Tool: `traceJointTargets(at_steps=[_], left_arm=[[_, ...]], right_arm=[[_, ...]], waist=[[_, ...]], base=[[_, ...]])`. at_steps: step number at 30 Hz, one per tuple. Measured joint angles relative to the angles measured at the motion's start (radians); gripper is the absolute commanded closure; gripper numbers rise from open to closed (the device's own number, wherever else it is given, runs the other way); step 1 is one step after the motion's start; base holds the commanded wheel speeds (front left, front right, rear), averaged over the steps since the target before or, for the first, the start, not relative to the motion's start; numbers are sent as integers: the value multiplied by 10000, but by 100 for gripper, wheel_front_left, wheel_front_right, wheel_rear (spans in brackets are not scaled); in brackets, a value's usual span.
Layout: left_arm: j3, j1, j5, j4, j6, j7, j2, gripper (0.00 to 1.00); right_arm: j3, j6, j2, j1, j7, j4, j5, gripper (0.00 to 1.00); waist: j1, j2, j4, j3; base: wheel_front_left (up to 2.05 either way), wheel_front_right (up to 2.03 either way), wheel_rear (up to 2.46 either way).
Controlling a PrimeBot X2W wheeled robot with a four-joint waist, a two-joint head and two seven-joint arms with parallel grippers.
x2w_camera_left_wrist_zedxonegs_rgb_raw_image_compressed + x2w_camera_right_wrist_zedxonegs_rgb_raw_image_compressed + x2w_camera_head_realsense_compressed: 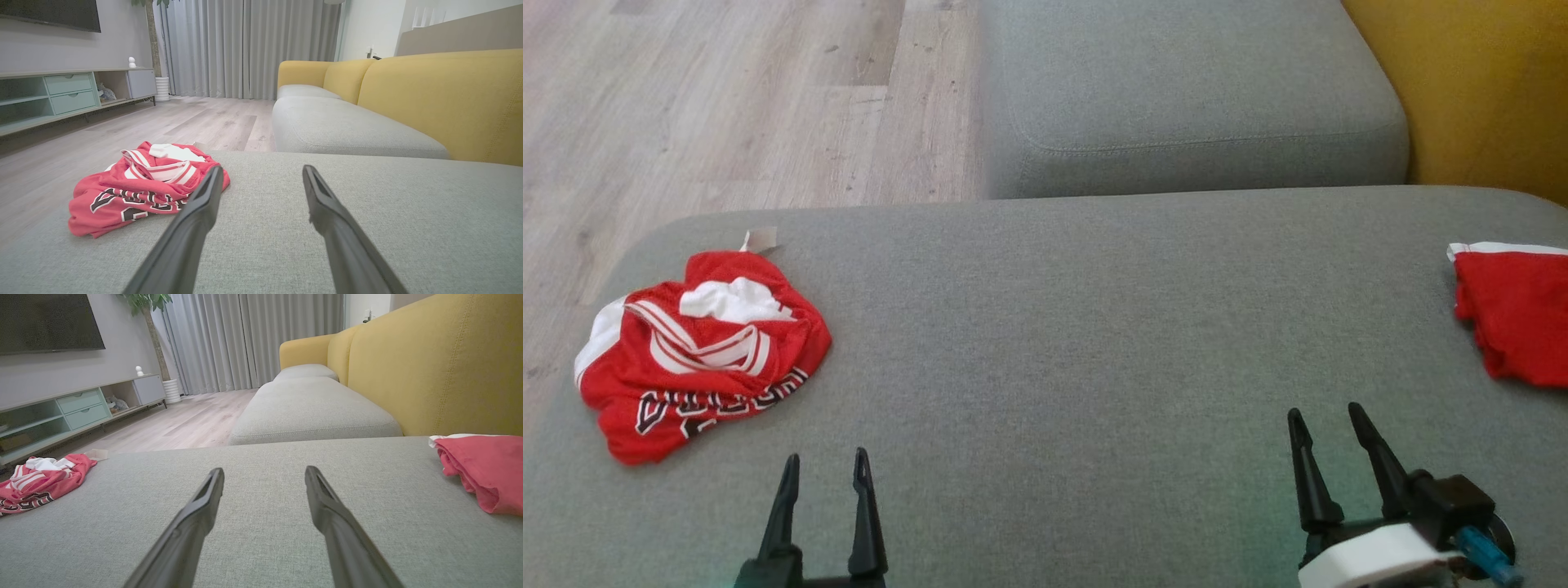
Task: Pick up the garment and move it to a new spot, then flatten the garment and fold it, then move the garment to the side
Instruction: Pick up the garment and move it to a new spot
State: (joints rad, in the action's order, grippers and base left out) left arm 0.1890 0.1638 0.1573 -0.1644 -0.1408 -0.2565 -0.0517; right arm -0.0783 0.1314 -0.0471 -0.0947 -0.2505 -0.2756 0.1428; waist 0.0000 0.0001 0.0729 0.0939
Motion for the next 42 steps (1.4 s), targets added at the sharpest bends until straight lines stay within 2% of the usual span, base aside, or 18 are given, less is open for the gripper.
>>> traceJointTargets(at_steps=[7, 14, 20, 31, 36, 39, 42], left_arm=[[-2, -2, 0, -31, 2, 0, 0, 0], [-59, -20, -90, -13, 2, -2, 0, 0], [-190, -180, -88, 21, -2, -2, 0, 0], [-514, -221, -73, 255, -146, 0, -2, 0], [-748, -440, 38, 445, -138, -2, 0, 0], [-970, -1028, 88, 681, -127, -2, 4, 0], [-1034, -2262, 82, 748, 123, -2, 25, 0]], right_arm=[[65, 0, 4, 0, -2, -2, 94, 0], [127, 0, 8, 2, -2, 0, 171, 0], [148, 0, 21, 2, -2, 10, 245, 0], [136, 0, 27, 208, -2, 98, 48, 0], [127, 0, 2, 507, -2, 140, -192, 0], [71, 0, -311, 665, -2, 203, -326, 0], [71, 0, -909, 1043, -2, 345, -445, 0]], waist=[[0, 0, 121, -46], [0, 0, 714, -110], [0, 0, 1650, -219], [0, 0, 3790, -670], [0, 0, 4350, -1182], [0, 0, 4479, -1687], [2, 0, 4489, -2350]], base=[[0, 0, 0], [0, 0, 0], [0, 0, 0], [0, 0, 0], [0, 0, 0], [0, 0, 0], [0, 0, 0]])
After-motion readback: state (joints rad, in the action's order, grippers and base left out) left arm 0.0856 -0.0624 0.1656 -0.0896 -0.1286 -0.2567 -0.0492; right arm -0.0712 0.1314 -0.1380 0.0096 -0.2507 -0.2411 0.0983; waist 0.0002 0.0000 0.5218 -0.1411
